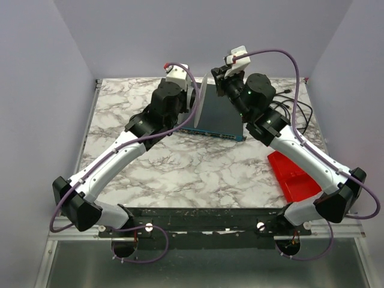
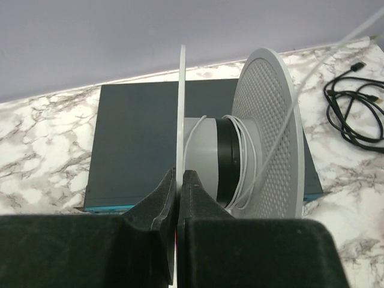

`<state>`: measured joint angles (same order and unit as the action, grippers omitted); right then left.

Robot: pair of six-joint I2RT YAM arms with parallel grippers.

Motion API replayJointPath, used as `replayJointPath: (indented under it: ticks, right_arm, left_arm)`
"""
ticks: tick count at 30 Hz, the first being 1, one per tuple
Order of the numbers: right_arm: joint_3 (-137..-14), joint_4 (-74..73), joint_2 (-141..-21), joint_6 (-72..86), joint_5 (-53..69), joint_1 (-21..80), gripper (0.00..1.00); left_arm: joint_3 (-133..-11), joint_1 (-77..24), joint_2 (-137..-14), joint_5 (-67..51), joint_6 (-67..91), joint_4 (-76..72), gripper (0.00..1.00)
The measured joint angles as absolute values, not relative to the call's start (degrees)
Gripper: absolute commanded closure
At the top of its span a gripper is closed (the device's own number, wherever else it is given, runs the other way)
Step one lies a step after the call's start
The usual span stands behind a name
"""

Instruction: Wrap the cables

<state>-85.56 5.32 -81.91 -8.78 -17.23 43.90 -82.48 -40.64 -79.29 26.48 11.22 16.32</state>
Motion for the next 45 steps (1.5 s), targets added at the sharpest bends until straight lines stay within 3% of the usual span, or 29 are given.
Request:
replayJointPath:
  ticks: [9, 26, 37, 45]
  right_arm:
    - [-83.13, 3.62, -83.55, -5.1, -11.27, 38.61, 0.99]
    - [-50.78, 5.76, -68.4, 9.32, -3.03, 35.62, 0.99]
    - [-37.5, 6.98, -64.71, 15.62, -0.21, 35.62, 0.99]
    - [-33.28, 9.32, -65.41, 16.97, -0.05, 35.62, 0.99]
  left_arm:
    - [-74.63, -40.97, -71.75, 16.97, 11.33, 15.7, 1.0]
    - [-49.15, -32.69, -59.44, -8.1, 34.3, 8.29, 1.0]
    - [-29.76, -29.02, -59.22, -19.49, 47.11, -7.49, 1.0]
    - [-24.82, -26.55, -62.54, -23.7, 49.39, -15.57, 1.0]
